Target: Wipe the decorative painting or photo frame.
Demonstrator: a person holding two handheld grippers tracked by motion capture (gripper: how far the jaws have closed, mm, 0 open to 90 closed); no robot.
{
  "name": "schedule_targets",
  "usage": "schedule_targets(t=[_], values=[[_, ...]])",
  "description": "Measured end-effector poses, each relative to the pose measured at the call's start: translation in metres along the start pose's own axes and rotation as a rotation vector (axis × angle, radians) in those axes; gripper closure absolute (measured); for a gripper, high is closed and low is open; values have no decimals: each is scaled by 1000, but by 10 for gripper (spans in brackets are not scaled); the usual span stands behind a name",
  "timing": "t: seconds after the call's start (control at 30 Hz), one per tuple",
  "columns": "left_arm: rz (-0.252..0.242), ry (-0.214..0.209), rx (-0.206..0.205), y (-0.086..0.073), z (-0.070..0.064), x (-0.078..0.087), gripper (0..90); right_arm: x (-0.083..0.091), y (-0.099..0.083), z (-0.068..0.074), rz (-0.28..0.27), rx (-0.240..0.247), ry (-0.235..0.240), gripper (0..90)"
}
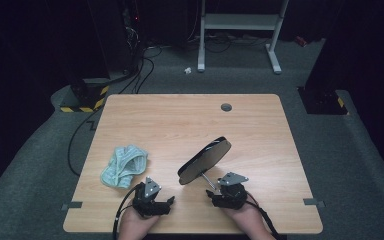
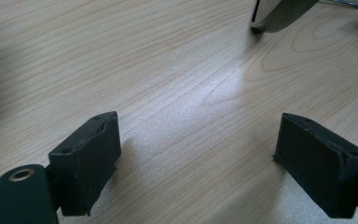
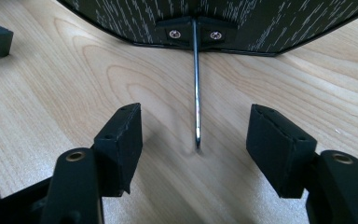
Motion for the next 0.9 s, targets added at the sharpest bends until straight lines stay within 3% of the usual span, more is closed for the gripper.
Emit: schedule_targets(t=[0.2, 0.23, 0.37, 0.53, 0.77, 0.9], values=[[0, 0, 0, 0, 0, 0, 145, 3, -1, -1, -23, -11, 16, 337], [0, -1, 2, 0, 0, 0, 145, 3, -2, 0, -24, -8, -33, 387], [-1, 0, 1, 0, 0, 0, 148, 5, -3, -2, -11, -19, -59, 457], [-1, 0, -1, 0, 0, 0, 147, 9, -1, -8, -23, -48, -32, 484], [-1, 1, 0, 0, 0, 0, 146, 4, -2, -4, 20, -13, -65, 483], [-1, 1, 1, 0, 0, 0, 147, 5, -4, -5, 11, -17, -70, 500]])
Point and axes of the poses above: each handheld gripper's, and its own axes: x roughly backward along the jaws, y roughly out of its top, z roughly to its left, the point moved 1 cm from there along -x, roughly forward along the jaws, and after that the axes turned 9 degrees about x, right-handed, at the moved point
